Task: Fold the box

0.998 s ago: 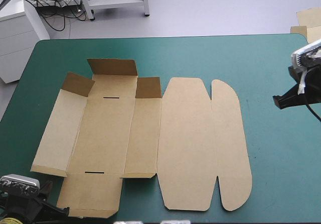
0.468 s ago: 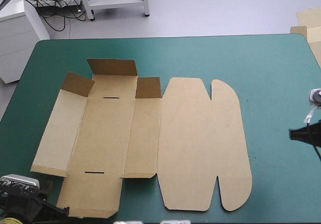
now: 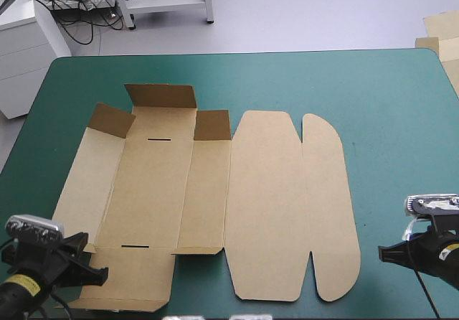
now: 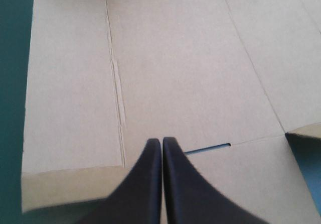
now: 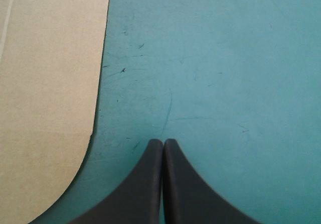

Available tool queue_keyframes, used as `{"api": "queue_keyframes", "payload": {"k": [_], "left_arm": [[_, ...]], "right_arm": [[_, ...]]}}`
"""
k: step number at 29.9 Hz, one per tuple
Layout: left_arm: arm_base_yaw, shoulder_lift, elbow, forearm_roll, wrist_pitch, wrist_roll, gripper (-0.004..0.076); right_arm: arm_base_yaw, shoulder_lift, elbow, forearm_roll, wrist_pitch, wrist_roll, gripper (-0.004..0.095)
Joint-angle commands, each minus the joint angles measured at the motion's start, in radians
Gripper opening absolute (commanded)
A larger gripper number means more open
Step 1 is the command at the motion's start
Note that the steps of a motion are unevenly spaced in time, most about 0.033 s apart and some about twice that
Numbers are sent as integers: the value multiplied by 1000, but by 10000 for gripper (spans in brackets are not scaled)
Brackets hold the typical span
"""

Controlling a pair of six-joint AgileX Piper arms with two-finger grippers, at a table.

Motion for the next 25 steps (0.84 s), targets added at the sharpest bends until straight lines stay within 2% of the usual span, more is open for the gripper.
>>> {"api": "queue_keyframes", "payload": {"k": [1,4,9,12,15,19,25], "left_arm": [[0,172,-125,-11,-85,2,-10],[0,338,-210,-11,-101,2,-10],[0,604,-333,-26,-207,2,-10],[12,756,-448,-31,-204,4,-10],[77,860,-571,-115,-178,71,-10],[269,949,-702,-331,-103,204,-10],[562,969,-728,-485,38,343,-10]], "right_arm": [[-8,-31,-4,6,-50,-11,-20],[-8,-53,-4,6,-52,-11,-20],[-8,-55,-4,6,-56,-11,-20],[-8,-55,-4,10,-56,-11,-20],[-8,-55,-4,10,-54,-11,-20],[-8,-55,-4,10,-54,-25,-20],[-8,-55,-4,10,-64,-34,-20]]}}
